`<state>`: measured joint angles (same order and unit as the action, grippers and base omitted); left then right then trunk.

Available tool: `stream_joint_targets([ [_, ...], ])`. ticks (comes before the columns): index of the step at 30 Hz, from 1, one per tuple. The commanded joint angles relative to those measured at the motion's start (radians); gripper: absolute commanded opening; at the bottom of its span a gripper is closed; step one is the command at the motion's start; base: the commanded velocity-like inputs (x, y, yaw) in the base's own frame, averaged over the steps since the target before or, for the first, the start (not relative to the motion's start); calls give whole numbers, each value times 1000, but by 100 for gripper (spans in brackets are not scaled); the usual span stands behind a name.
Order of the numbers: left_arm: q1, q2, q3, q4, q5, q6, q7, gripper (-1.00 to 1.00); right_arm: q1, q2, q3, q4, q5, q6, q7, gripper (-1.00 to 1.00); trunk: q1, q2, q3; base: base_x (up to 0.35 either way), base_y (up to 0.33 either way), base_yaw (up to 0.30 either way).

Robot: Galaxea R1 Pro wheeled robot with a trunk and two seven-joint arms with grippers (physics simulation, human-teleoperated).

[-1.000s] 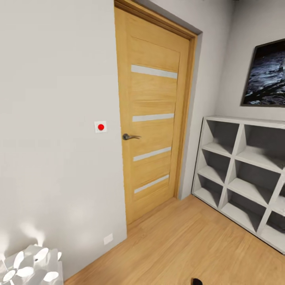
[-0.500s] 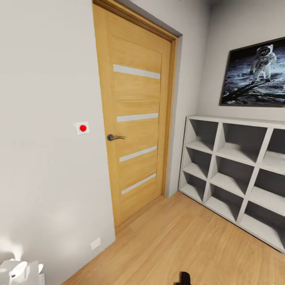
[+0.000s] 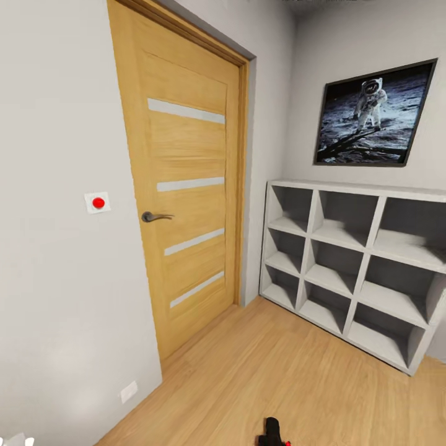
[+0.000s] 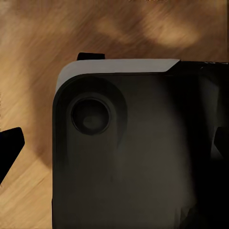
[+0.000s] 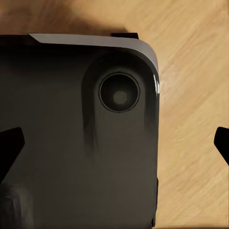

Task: Attach the digital camera to the camera tripod in the bedroom.

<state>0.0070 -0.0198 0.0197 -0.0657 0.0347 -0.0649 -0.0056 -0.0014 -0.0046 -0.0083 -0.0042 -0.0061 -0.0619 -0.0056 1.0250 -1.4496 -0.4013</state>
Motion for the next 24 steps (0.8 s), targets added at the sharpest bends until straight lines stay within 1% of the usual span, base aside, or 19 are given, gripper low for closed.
stream_joint_targets([
  [1,1,0,1,-2,4,-1,-1,100,0,0,-1,0,0,-3,-1,100,0,0,-1,0,0,-240],
  [24,1,0,2,-2,4,-1,-1,100,0,0,-1,0,-1,-3,-1,100,0,0,-1,0,0,-240],
])
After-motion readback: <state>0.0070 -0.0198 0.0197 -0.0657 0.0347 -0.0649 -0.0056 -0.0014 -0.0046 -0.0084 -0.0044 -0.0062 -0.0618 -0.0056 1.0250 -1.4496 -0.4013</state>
